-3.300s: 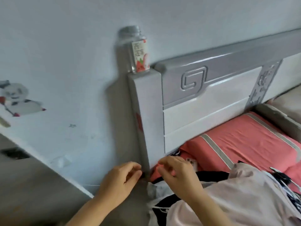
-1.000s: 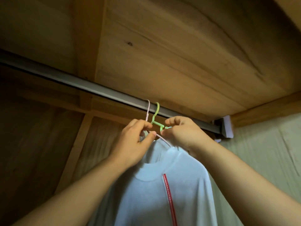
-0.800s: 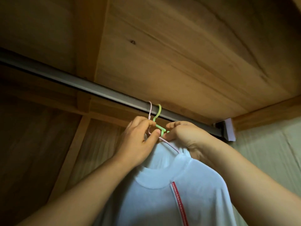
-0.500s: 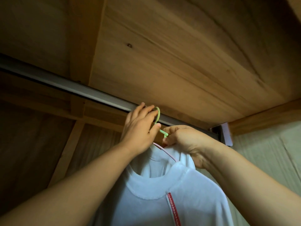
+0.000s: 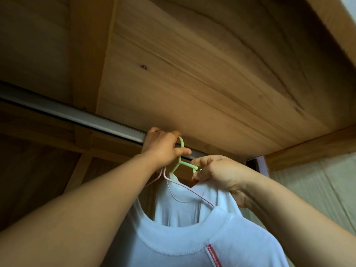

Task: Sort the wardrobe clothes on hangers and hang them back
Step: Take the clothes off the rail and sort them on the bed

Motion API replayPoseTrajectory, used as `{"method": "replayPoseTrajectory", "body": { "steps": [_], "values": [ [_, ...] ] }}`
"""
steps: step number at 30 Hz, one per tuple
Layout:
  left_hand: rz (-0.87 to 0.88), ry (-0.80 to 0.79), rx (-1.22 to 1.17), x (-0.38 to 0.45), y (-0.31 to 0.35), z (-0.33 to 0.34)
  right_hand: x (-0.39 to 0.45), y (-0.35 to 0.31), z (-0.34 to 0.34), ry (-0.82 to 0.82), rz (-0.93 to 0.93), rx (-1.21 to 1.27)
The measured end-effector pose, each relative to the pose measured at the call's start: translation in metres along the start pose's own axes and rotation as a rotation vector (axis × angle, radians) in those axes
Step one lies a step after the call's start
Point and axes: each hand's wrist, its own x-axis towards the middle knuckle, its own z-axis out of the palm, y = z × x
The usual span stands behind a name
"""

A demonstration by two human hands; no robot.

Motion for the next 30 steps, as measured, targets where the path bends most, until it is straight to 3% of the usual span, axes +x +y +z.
{"method": "replayPoseTrajectory", "body": {
  "steps": [4,9,14,23,30],
  "values": [
    [-0.025,0.079,-0.046,-0.002,-0.001,0.006,0.000,0.003,-0.005,-0.025,-0.007,0.042],
    [-0.137,0.194,-0.282,0.002,0.008,0.004,0.001,-0.007,-0.005,0.005,-0.070,0.006],
    [-0.111,0.159,-0.350,0.000,0.008,0.003,-0.014,-0.001,-0.009,-0.065,-0.021,-0.003],
    [-0.019,0.267,-0.348,-0.025,0.061,-0.010,-0.069,-0.002,-0.060,-0.080,-0.057,-0.318],
    [0.151,0.215,-0.258,-0.055,0.124,-0.053,-0.157,0.004,-0.093,0.157,-0.043,-0.636]
  ]
}}
